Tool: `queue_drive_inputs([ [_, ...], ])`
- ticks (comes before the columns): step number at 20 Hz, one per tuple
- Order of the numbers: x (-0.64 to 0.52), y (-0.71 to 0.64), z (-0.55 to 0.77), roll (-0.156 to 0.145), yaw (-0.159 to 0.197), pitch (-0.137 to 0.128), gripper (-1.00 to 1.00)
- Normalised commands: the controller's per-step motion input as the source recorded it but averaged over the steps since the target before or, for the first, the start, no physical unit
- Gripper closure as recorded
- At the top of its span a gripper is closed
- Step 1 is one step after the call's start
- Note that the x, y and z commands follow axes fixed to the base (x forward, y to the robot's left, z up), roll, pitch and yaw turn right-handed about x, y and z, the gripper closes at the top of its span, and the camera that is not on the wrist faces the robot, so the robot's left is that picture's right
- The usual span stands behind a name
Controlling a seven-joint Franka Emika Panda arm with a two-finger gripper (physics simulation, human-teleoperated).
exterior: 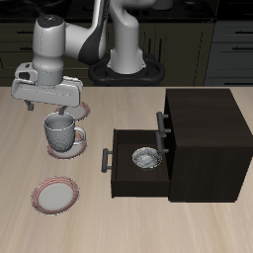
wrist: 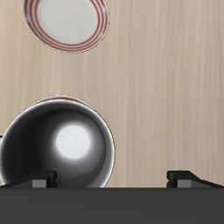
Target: Place the porcelain mug on top of the cabinet
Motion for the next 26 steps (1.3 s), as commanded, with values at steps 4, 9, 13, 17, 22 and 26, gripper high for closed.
queue_drive_inputs([
  [4, 0.10, -0.01, -0.44, 0.000, -0.048, 0.038, -1.00],
  [9, 0.13, -0.04, -0.45, 0.004, -0.017, 0.069, -1.00],
  [13, 0.12, -0.03, -0.58, 0.020, -0.047, 0.106, 1.00],
  [17, -0.01, 0.06, -0.15, 0.008, -0.019, 0.017, 1.00],
  [22, 0.01, 0.03, -0.01, 0.013, -0.011, 0.003, 1.00],
  [26, 0.06, 0.01, 0.06, 0.006, -0.011, 0.007, 1.00],
])
